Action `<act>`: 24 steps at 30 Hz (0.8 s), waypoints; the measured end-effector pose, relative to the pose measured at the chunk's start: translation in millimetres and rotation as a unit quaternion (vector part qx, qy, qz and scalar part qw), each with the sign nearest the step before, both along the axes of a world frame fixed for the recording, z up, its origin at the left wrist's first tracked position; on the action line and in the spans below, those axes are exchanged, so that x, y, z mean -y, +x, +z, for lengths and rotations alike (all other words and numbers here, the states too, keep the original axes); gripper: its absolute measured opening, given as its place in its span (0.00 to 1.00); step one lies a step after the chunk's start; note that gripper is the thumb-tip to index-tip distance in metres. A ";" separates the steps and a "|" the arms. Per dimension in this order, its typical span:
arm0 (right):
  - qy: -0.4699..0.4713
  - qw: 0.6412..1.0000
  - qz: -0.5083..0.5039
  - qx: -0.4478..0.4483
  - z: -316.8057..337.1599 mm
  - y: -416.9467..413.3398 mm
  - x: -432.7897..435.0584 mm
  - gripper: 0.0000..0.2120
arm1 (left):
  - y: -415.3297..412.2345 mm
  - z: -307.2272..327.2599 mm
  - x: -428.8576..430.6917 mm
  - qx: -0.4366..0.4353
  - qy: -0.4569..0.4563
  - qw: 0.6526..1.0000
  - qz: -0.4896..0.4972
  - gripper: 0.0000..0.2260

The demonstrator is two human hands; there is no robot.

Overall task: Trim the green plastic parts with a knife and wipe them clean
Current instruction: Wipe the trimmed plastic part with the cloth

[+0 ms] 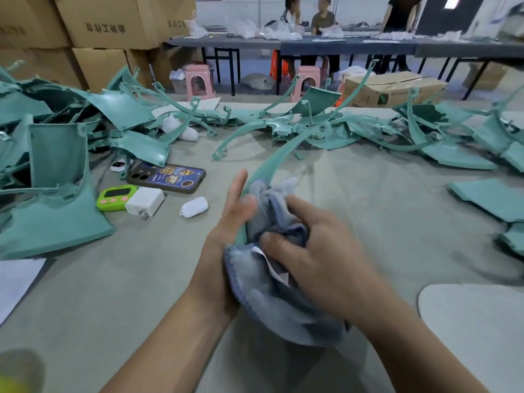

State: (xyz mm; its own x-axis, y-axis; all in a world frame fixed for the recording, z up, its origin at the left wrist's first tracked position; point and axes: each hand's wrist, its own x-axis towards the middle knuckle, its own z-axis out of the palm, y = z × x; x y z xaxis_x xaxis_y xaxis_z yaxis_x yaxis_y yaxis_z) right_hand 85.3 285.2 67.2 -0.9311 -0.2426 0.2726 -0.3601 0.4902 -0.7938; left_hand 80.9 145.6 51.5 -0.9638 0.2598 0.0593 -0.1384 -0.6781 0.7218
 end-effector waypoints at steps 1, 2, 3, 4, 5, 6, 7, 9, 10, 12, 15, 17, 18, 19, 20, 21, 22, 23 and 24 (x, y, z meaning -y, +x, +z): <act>0.027 1.000 -0.010 -0.012 1.6 0.1 1.1 0.07 | 0.1 0.2 0.9 -0.009 -0.005 1.000 -0.012 0.23; 0.033 0.999 -0.034 -0.026 3.2 -1.1 1.6 0.09 | 0.3 0.3 1.0 -0.021 -0.009 0.999 -0.038 0.25; 0.024 0.996 -0.074 -0.041 5.3 -3.8 1.8 0.10 | -0.8 0.1 1.2 -0.024 -0.006 0.998 -0.059 0.24; 0.003 0.992 -0.116 -0.054 7.7 -7.0 1.8 0.10 | -2.4 -0.4 1.4 -0.028 -0.005 0.997 -0.072 0.21; -0.022 0.987 -0.148 -0.060 9.4 -10.7 1.7 0.09 | -3.1 -0.6 1.4 -0.024 -0.012 0.997 -0.073 0.16; -0.050 0.983 -0.167 -0.061 9.7 -14.9 1.6 0.07 | -5.4 -1.5 0.7 -0.011 -0.026 0.998 -0.064 0.12; -0.078 0.980 -0.175 -0.058 9.3 -18.6 2.2 0.06 | -7.7 -2.9 0.3 0.001 -0.040 0.998 -0.052 0.09; -0.130 0.973 -0.184 -0.041 6.3 -25.2 4.3 0.02 | -12.2 -5.7 0.7 0.023 -0.046 0.998 -0.036 0.08; -0.157 0.969 -0.189 -0.027 4.3 -28.1 4.2 0.02 | -13.3 -6.0 1.0 0.034 -0.043 0.998 -0.038 0.11; -0.209 0.955 -0.212 0.001 1.3 -35.4 -0.2 0.04 | -13.0 -5.5 2.0 0.050 -0.047 0.996 -0.049 0.20; -0.222 0.938 -0.265 -0.006 5.9 -50.1 -12.7 0.03 | -12.1 -7.0 4.0 0.048 -0.079 0.994 -0.061 0.21; -0.217 0.928 -0.302 -0.032 16.4 -62.3 -19.6 0.02 | -11.9 -7.5 6.6 0.056 -0.105 0.991 -0.057 0.22; -0.219 0.919 -0.325 -0.040 22.3 -69.6 -23.1 0.02 | -11.6 -7.7 7.4 0.049 -0.107 0.991 -0.060 0.23; -0.220 0.909 -0.352 -0.044 27.8 -77.0 -27.3 0.04 | -11.5 -7.6 7.7 0.037 -0.105 0.992 -0.065 0.25; -0.221 0.898 -0.379 -0.045 33.2 -84.1 -32.9 0.07 | -10.8 -7.1 7.9 0.026 -0.100 0.992 -0.069 0.27; -0.219 0.887 -0.404 -0.045 37.3 -91.1 -39.6 0.10 | -10.8 -6.6 7.7 0.022 -0.095 0.993 -0.071 0.29; -0.213 0.880 -0.423 -0.045 39.8 -97.6 -47.2 0.13 | -11.1 -7.1 7.5 0.025 -0.091 0.993 -0.071 0.29; -0.197 0.875 -0.440 -0.049 41.6 -102.5 -54.7 0.14 | -12.3 -8.2 7.5 0.032 -0.089 0.993 -0.071 0.30; -0.178 0.871 -0.455 -0.053 42.6 -105.3 -60.8 0.15 | -13.6 -9.6 7.9 0.041 -0.084 0.993 -0.071 0.30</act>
